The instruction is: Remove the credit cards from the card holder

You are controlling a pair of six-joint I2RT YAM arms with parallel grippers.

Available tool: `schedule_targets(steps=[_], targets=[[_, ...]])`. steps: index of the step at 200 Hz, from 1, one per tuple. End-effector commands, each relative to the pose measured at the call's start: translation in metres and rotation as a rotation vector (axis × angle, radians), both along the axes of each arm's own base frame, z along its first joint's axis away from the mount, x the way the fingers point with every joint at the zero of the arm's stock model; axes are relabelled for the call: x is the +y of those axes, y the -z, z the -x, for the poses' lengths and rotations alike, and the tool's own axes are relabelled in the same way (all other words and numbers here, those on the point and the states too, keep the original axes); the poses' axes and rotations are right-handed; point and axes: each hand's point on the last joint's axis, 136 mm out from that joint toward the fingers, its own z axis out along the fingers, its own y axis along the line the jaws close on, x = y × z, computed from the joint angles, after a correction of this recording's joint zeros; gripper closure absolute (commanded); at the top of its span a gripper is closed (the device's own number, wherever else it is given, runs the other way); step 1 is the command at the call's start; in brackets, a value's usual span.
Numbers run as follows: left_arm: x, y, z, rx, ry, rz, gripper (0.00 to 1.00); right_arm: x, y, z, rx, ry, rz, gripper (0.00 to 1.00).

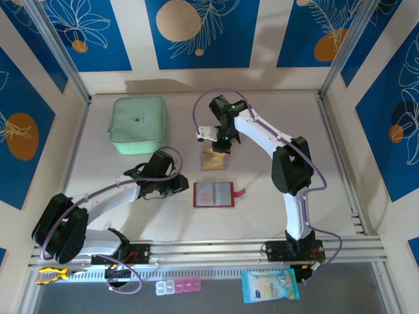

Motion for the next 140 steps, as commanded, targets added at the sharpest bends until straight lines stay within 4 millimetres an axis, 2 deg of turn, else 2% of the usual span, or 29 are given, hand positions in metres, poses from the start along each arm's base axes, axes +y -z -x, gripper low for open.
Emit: schedule_targets(steps=[1,19,40,54,101,140], targets=[[0.01,0.003,0.005,0.012,-0.018,-0.012,0.79,0.002,0.002,0.004,0.021,-0.033,0.02,0.98],[0.013,0.004,0.005,0.013,-0.027,-0.011,0.79,0.002,0.006,0.006,0.032,-0.035,0.025,0.95],[0.014,0.004,0.007,0.012,-0.028,-0.008,0.78,0.002,0.007,0.007,0.031,-0.031,0.032,0.86],[0.014,0.004,0.007,0.015,-0.028,-0.005,0.78,0.002,0.006,0.005,0.021,-0.022,0.035,0.83],[0.009,0.004,0.005,0.013,-0.018,0.019,0.77,0.002,-0.013,0.005,-0.018,0.019,-0.003,0.82],[-0.002,0.004,0.0,0.018,0.008,0.055,0.78,0.011,-0.032,0.015,-0.002,0.147,-0.122,0.82]])
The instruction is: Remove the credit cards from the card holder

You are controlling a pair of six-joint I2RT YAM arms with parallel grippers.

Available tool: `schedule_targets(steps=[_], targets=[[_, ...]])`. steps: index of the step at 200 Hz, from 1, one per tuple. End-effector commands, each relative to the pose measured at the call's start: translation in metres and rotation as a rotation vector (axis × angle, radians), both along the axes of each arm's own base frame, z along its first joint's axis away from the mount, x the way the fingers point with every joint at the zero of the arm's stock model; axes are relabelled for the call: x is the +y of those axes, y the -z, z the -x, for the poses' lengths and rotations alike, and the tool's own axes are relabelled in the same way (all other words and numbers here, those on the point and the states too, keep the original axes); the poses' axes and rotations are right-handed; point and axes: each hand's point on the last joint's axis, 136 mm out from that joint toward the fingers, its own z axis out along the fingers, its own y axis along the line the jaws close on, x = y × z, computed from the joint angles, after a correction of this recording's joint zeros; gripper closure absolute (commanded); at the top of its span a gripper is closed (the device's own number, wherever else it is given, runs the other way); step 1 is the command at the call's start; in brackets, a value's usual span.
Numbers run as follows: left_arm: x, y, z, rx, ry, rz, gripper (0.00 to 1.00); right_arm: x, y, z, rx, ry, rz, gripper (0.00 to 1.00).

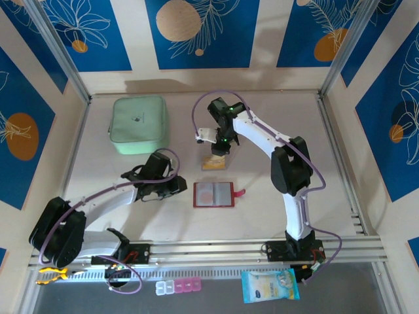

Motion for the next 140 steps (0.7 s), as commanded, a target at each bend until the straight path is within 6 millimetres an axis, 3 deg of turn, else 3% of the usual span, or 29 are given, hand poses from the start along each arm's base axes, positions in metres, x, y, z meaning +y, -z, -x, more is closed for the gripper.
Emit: schedule_targets(steps=[1,54,140], targets=[[-0.007,0.001,-0.003,0.015,0.014,0.036,0.78,0.011,-0.033,0.011,-0.006,0.099,-0.125,0.82],[-0.025,0.003,-0.008,0.034,0.051,0.073,0.8,0.025,-0.04,0.038,0.101,0.403,-0.332,0.82],[-0.046,0.019,-0.001,0.077,0.102,0.068,0.87,0.032,0.002,0.099,0.363,0.852,-0.445,0.89]])
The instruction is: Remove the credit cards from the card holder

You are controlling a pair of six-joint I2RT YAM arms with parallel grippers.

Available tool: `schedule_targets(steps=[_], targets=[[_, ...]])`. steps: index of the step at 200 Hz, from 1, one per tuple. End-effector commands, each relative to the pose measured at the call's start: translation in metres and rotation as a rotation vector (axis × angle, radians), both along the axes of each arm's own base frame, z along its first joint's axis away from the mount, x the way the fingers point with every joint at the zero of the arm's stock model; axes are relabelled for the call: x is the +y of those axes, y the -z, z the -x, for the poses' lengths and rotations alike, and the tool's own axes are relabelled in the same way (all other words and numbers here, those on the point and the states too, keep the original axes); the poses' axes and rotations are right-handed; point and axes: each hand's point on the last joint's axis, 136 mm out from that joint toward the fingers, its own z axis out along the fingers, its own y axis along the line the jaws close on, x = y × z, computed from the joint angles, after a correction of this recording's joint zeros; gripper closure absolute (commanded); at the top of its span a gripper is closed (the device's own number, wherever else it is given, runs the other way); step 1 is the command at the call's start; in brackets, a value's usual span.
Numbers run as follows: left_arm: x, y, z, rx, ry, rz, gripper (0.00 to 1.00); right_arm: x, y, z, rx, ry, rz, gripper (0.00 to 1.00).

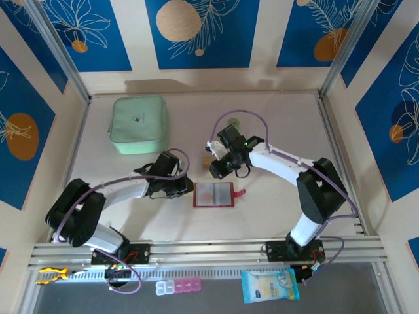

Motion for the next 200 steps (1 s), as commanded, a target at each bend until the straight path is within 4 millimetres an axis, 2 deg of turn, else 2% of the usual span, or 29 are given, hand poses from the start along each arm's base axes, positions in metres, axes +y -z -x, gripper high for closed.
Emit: schedule_targets(steps=[1,43,75,124,186,200], targets=[[-0.013,-0.005,-0.001,-0.002,0.022,0.028,0.87,0.016,-0.014,0.006,0.068,0.16,-0.122,0.89],[-0.019,0.005,0.003,0.029,0.043,0.019,0.89,0.012,0.007,0.024,0.237,0.33,-0.093,0.88],[-0.015,0.011,0.006,0.04,0.038,-0.002,0.9,0.007,0.022,0.036,0.334,0.42,-0.082,0.88],[-0.012,0.02,0.01,0.063,0.038,-0.025,0.91,0.019,0.028,0.049,0.406,0.408,-0.171,0.9],[-0.008,0.023,0.011,0.068,0.039,-0.045,0.92,0.025,0.034,0.049,0.438,0.415,-0.176,0.88],[-0.007,0.025,0.012,0.071,0.04,-0.053,0.92,0.029,0.036,0.05,0.464,0.413,-0.176,0.8]])
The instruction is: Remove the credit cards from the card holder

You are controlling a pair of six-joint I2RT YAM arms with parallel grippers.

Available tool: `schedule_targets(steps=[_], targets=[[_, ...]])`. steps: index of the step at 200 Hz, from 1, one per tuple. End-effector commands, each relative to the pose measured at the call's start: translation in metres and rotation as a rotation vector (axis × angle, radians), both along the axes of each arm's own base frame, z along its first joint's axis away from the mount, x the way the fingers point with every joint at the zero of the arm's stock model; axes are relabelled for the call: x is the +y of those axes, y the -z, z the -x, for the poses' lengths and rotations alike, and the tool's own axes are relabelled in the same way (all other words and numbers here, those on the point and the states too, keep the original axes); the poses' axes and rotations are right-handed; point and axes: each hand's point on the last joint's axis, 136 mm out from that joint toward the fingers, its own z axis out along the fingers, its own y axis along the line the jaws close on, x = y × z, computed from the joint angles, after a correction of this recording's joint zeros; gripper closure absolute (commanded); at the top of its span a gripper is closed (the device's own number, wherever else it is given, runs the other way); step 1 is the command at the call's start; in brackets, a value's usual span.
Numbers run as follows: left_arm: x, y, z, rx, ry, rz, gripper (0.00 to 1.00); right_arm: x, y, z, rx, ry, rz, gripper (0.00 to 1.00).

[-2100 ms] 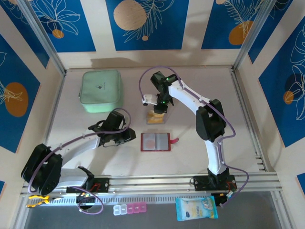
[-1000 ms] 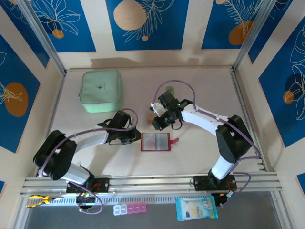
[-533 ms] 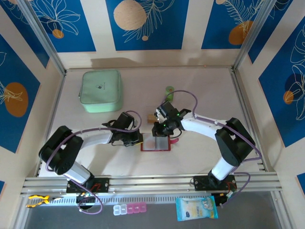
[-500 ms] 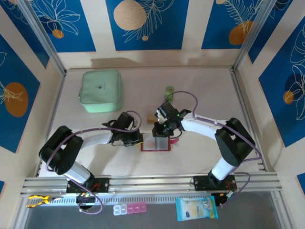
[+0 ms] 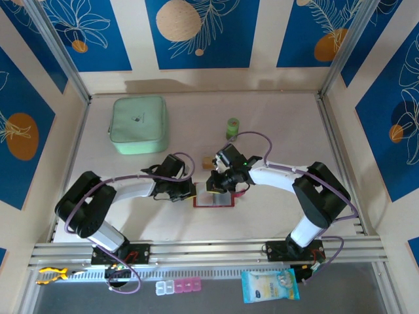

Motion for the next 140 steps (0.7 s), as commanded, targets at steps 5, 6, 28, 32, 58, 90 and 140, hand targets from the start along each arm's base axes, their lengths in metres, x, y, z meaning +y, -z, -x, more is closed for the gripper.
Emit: schedule_targets(steps=[5,6,28,32,58,90,140], targets=[[0.001,0.004,0.004,0.024,0.005,-0.027,0.92,0.01,0.004,0.006,0.068,-0.008,-0.026,0.77],[0.002,0.005,0.004,0.025,0.005,-0.028,0.92,0.01,0.004,0.007,0.07,-0.008,-0.026,0.77],[0.003,0.006,0.004,0.027,0.005,-0.039,0.92,0.01,0.01,0.006,0.085,0.001,-0.008,0.68],[0.004,0.006,0.004,0.028,0.004,-0.041,0.92,0.01,0.01,0.006,0.087,0.003,-0.005,0.66],[0.004,0.006,0.005,0.033,0.005,-0.049,0.93,0.008,0.014,0.005,0.09,0.01,0.021,0.64],[0.005,0.007,0.005,0.036,0.005,-0.055,0.93,0.003,0.022,0.006,0.097,0.016,0.059,0.64],[0.008,0.008,0.005,0.037,0.007,-0.072,0.93,-0.006,0.029,0.008,0.098,0.018,0.108,0.67]])
